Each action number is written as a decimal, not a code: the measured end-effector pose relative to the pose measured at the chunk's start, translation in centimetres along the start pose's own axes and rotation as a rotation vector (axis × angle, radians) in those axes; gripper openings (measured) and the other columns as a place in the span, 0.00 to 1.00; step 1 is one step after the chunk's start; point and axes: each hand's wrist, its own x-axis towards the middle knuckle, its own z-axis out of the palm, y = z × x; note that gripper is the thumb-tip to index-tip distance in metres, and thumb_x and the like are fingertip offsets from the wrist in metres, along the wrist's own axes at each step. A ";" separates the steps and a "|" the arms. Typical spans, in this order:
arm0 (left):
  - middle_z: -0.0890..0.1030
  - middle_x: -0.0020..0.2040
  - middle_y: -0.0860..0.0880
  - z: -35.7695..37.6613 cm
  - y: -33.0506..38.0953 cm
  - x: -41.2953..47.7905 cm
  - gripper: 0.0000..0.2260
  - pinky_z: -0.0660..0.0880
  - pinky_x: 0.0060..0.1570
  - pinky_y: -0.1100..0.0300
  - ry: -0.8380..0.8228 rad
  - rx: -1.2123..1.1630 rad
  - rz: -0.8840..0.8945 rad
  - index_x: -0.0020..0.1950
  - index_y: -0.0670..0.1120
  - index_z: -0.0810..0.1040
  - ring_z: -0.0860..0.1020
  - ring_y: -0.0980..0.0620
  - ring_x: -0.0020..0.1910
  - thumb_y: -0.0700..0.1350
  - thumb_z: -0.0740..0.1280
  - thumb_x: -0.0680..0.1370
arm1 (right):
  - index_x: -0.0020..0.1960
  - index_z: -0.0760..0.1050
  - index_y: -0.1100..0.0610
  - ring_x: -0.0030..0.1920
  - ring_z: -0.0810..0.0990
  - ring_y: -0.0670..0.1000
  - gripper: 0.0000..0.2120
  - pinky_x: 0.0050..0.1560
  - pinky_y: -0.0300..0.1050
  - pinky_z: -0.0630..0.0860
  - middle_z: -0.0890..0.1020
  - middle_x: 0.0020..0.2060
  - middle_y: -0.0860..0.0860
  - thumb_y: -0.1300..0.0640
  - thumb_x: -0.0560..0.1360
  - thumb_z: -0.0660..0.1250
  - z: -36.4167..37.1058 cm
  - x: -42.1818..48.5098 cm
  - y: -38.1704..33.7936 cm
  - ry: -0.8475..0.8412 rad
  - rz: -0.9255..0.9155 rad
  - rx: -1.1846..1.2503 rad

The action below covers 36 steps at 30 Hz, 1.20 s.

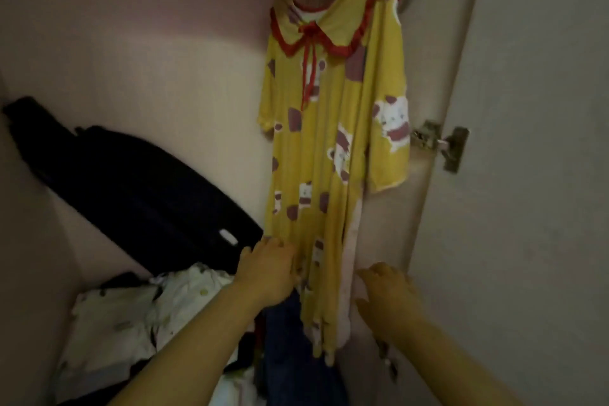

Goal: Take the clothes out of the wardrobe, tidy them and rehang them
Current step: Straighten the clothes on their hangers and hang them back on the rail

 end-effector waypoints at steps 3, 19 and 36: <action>0.68 0.66 0.49 3.0 1.7 -4.5 0.20 0.65 0.59 0.53 -0.081 -0.021 0.049 0.70 0.54 0.63 0.68 0.48 0.63 0.54 0.59 0.79 | 0.71 0.63 0.49 0.66 0.67 0.50 0.20 0.63 0.40 0.61 0.68 0.68 0.49 0.50 0.79 0.55 2.1 -5.3 0.5 -0.029 0.056 0.009; 0.66 0.70 0.48 13.0 15.4 -31.0 0.25 0.64 0.66 0.51 -0.413 -0.019 0.624 0.74 0.52 0.60 0.66 0.45 0.68 0.56 0.60 0.79 | 0.73 0.60 0.49 0.68 0.66 0.53 0.26 0.69 0.48 0.62 0.67 0.69 0.50 0.46 0.78 0.60 7.7 -47.5 -1.9 -0.151 0.810 0.056; 0.67 0.68 0.48 10.1 36.8 -71.4 0.25 0.61 0.66 0.51 -0.544 0.070 1.645 0.73 0.50 0.59 0.65 0.45 0.67 0.54 0.61 0.79 | 0.73 0.61 0.48 0.66 0.68 0.53 0.25 0.67 0.46 0.65 0.68 0.68 0.50 0.46 0.78 0.59 4.2 -94.8 -17.6 0.093 1.789 0.098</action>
